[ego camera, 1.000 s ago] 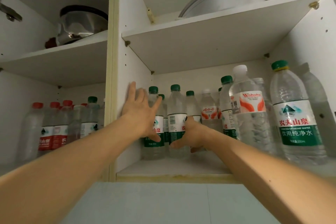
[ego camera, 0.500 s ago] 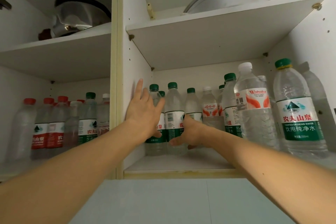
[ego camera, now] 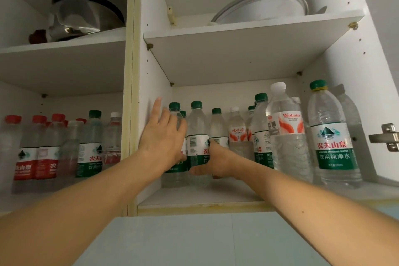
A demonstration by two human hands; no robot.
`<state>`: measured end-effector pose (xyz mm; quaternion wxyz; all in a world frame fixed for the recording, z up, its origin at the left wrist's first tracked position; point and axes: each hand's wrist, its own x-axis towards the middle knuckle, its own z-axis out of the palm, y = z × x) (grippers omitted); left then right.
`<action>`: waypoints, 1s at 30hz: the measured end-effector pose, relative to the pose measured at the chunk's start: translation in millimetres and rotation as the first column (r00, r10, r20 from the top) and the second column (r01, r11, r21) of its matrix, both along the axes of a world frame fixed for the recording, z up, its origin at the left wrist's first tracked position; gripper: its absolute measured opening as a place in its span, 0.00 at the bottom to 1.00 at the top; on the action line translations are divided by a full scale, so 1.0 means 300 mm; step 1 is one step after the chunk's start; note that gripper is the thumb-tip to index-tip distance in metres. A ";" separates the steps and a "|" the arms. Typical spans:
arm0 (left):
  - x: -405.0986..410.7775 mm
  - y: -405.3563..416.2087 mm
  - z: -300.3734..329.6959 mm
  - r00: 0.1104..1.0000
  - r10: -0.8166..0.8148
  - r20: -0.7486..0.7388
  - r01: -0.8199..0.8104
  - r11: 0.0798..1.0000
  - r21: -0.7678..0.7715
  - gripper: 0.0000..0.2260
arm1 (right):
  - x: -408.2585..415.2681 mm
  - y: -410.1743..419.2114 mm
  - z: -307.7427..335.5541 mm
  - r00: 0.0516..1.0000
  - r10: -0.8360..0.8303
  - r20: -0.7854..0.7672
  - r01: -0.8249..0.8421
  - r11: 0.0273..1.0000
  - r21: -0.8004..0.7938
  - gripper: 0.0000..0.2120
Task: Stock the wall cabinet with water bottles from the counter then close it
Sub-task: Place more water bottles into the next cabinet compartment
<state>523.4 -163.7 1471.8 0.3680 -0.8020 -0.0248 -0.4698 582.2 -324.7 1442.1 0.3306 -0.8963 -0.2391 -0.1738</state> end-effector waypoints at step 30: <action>0.155 -0.504 -0.031 0.214 -0.904 0.370 0.239 -0.318 -0.917 0.26 | -0.302 -0.521 -0.134 0.650 -0.368 0.665 0.303 0.928 0.217 0.36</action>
